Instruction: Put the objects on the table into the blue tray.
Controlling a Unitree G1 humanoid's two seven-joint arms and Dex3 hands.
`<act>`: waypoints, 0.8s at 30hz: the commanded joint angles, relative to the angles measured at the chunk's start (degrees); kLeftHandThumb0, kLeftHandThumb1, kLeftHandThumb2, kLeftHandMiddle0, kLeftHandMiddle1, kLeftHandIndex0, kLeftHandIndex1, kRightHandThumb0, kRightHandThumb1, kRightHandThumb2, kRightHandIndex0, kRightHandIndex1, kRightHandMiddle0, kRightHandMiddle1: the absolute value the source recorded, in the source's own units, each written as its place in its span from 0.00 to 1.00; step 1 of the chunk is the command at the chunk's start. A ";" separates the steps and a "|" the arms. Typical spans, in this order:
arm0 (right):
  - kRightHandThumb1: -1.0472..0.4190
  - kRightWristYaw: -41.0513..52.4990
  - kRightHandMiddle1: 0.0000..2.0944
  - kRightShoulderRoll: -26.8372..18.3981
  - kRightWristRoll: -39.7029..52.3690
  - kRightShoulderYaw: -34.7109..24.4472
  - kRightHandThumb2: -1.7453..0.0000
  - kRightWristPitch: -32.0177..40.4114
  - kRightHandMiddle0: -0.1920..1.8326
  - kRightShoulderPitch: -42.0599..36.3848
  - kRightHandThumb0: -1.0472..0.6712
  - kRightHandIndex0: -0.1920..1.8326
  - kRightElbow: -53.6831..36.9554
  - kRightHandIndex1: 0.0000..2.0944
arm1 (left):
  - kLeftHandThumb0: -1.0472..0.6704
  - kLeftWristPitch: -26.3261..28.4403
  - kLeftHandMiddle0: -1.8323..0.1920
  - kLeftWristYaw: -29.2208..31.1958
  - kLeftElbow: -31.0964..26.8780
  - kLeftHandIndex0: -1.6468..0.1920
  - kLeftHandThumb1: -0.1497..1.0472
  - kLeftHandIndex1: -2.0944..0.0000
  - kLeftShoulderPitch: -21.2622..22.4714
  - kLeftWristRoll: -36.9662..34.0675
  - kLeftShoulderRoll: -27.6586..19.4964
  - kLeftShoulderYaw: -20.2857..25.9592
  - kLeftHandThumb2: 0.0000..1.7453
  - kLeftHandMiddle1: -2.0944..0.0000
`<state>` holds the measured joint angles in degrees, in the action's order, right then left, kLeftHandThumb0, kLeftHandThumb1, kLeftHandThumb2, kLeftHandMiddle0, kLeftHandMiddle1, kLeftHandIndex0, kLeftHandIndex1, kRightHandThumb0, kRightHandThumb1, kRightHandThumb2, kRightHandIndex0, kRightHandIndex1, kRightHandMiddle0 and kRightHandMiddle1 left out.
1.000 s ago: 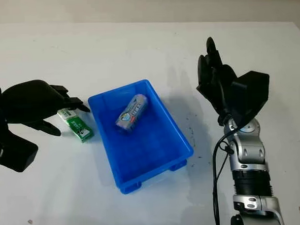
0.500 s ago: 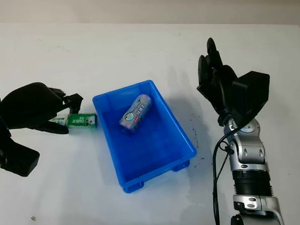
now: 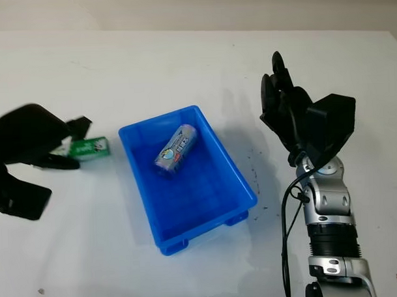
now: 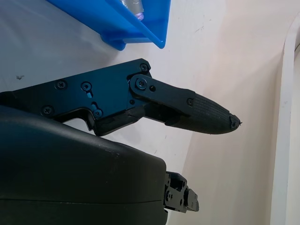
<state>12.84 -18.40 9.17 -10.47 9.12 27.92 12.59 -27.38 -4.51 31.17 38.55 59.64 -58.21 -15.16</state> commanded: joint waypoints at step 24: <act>0.00 -0.35 0.00 0.07 0.23 -0.21 0.58 -0.10 0.00 -0.99 0.19 0.00 -1.71 0.00 | 0.29 3.29 0.42 17.53 -40.98 0.56 0.98 0.15 2.71 -32.52 8.24 11.52 0.04 0.00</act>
<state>12.68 -18.41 9.33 -10.31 9.20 27.58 11.82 -23.15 12.13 -7.80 42.12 27.57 -50.27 -2.96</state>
